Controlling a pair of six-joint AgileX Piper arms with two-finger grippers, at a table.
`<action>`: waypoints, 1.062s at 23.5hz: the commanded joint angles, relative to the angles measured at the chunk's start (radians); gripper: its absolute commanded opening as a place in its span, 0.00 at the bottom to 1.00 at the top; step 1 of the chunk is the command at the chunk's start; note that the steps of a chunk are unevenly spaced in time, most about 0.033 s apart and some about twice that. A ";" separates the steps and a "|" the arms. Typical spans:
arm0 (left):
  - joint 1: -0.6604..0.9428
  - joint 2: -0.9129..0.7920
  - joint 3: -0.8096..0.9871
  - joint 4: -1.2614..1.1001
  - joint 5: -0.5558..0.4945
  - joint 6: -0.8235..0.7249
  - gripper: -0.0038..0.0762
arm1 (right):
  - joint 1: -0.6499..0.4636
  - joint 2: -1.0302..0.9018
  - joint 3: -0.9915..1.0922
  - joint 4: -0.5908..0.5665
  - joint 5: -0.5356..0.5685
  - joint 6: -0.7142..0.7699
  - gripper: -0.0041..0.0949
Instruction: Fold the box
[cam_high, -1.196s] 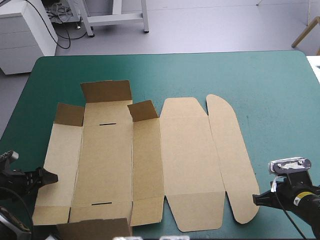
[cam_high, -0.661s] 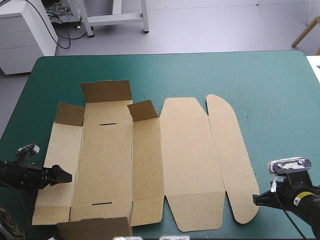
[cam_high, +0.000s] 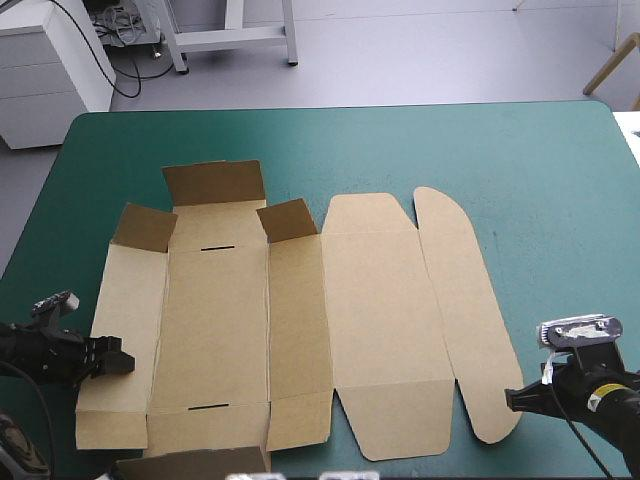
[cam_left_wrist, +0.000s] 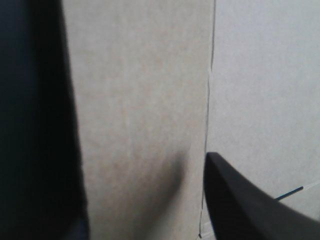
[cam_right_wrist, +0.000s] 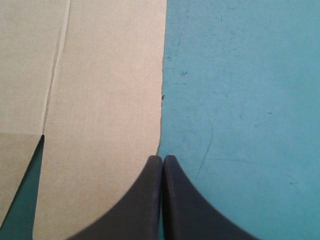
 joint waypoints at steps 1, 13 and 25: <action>-0.007 -0.021 -0.015 -0.037 0.115 -0.012 0.33 | -0.008 0.002 -0.025 0.000 -0.048 -0.008 0.02; -0.007 -0.021 -0.015 -0.037 0.115 0.013 0.03 | -0.008 0.002 -0.025 0.000 -0.048 -0.008 0.02; -0.007 -0.021 -0.015 -0.094 0.115 0.011 0.04 | -0.008 0.002 -0.025 0.000 -0.048 -0.008 0.02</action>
